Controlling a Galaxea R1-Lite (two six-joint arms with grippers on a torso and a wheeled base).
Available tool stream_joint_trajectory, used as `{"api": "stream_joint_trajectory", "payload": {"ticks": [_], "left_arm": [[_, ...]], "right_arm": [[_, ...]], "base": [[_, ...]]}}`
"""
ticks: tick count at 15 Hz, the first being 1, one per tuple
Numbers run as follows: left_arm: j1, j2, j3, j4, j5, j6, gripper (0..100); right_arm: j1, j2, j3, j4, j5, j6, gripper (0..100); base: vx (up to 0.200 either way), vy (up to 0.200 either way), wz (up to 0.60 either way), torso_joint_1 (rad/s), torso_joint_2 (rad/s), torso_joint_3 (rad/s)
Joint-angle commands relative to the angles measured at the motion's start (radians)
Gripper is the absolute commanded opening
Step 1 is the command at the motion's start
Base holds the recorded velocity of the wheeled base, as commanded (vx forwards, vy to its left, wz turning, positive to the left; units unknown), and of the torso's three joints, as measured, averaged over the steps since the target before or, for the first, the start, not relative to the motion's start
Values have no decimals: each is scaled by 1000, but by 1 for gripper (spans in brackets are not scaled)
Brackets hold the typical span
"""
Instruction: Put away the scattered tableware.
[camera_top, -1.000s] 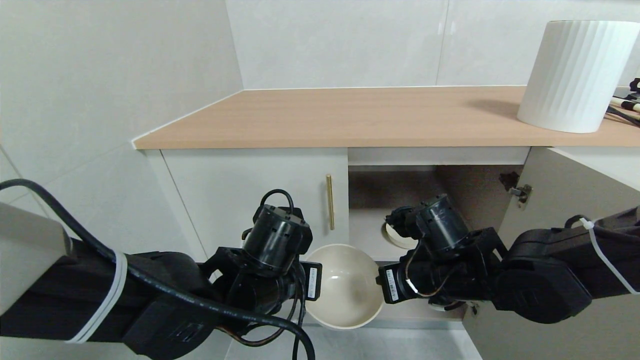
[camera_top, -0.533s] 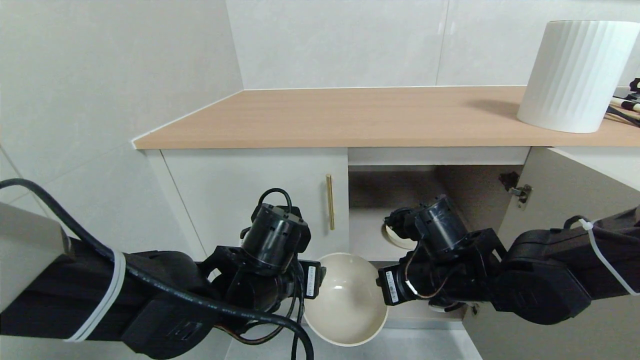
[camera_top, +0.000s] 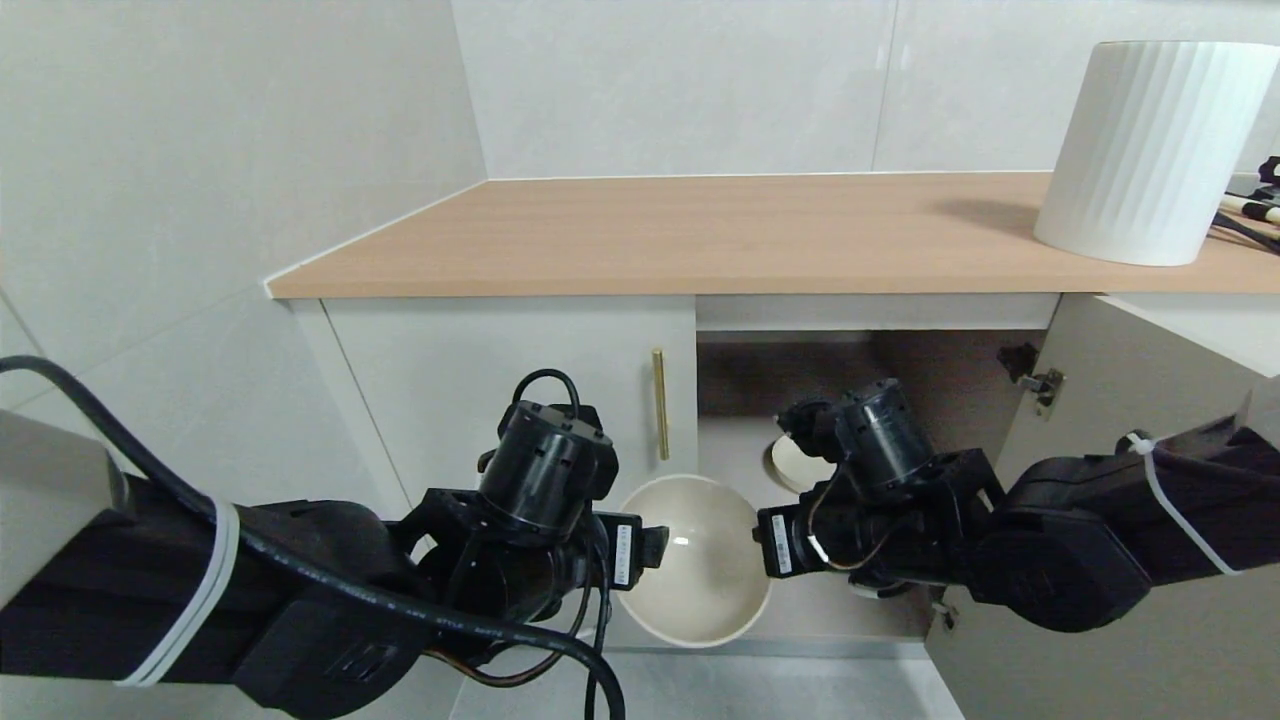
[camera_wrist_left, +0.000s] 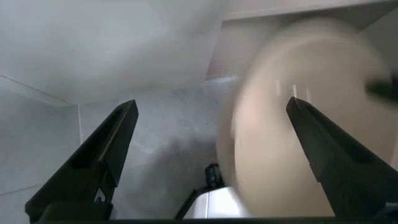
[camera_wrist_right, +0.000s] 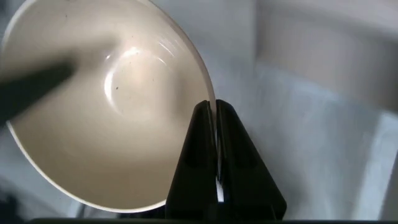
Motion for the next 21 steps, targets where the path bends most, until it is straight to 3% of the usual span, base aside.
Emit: {"api": "stream_joint_trajectory", "payload": {"ticks": [1, 4, 9, 18, 21], "left_arm": [[2, -3, 1, -3, 3, -9, 100], [2, -5, 1, -5, 6, -10, 100], [2, -16, 1, -5, 6, -10, 100], [2, -6, 1, -5, 4, -12, 100], [2, -5, 1, -5, 4, -13, 100]], "right_arm": [[-67, 74, -1, -83, -42, 22, 0], [-154, 129, -6, -195, -103, 20, 0], [-309, 259, -147, -203, -157, 42, 0], [-412, 489, -403, -192, -235, 89, 0], [-430, 506, -426, -192, -235, 91, 0]], "base": [[0, 0, 0, 0, 0, 0], [0, 0, 0, 0, 0, 0], [0, 0, 0, 0, 0, 0], [0, 0, 0, 0, 0, 0], [0, 0, 0, 0, 0, 0]]}}
